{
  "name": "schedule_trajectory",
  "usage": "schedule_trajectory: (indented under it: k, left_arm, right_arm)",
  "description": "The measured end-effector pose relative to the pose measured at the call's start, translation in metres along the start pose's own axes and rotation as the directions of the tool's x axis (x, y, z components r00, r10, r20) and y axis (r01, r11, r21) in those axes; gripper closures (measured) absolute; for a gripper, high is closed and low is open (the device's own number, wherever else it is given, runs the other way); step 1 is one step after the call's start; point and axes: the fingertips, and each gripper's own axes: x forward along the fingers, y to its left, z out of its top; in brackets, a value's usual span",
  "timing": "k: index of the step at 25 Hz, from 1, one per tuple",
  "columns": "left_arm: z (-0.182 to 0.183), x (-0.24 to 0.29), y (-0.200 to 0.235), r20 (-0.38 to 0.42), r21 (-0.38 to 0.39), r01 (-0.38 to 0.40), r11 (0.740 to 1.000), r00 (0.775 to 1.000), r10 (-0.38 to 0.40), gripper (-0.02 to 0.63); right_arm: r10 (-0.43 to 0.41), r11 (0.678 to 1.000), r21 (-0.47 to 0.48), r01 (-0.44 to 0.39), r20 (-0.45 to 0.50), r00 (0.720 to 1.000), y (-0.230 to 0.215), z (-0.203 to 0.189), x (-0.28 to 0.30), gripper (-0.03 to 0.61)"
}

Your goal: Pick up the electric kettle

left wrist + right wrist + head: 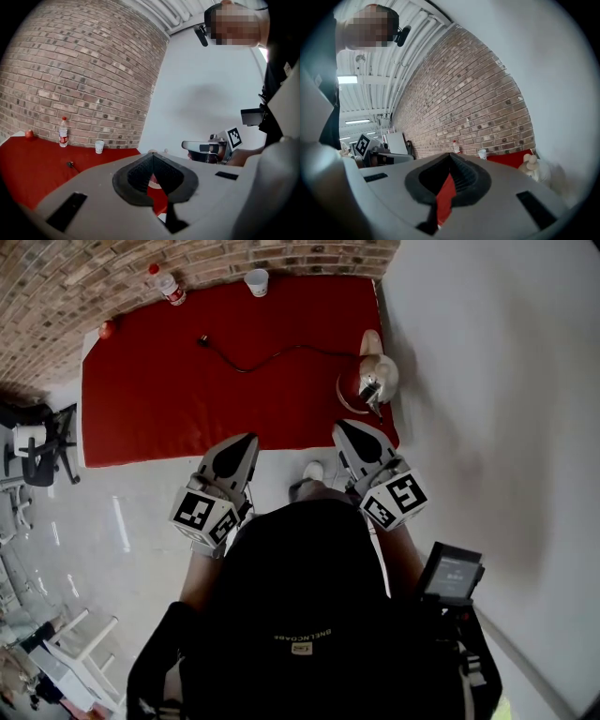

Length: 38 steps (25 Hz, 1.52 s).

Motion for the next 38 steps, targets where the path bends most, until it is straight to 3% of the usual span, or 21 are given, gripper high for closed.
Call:
schedule_trajectory:
  k: [12,23,32,38]
  left_arm:
    - [0.016,0.038,-0.003,0.011,0.015,0.016,1.000,1.000,-0.016,0.609]
    - [0.028,0.068,0.004,-0.006,0.030,0.111,0.993,0.994,-0.111,0.609]
    - [0.025,0.114,0.019,-0.075,0.058,0.243,0.968,0.968,-0.238,0.607]
    - [0.035,0.144,0.024,-0.088,0.075,0.333,0.940,0.941,-0.327,0.594]
  right_arm:
    - [-0.040,0.999,0.002,0.040,0.001,0.999,-0.034,0.018,-0.009,0.571]
    - [-0.148,0.989,0.009,0.148,0.008,0.989,-0.055,0.030,-0.014,0.571]
    - [-0.280,0.959,0.065,0.275,0.079,0.957,-0.073,0.037,-0.016,0.571]
    - [-0.395,0.918,0.067,0.391,0.072,0.916,-0.079,0.034,-0.028,0.571]
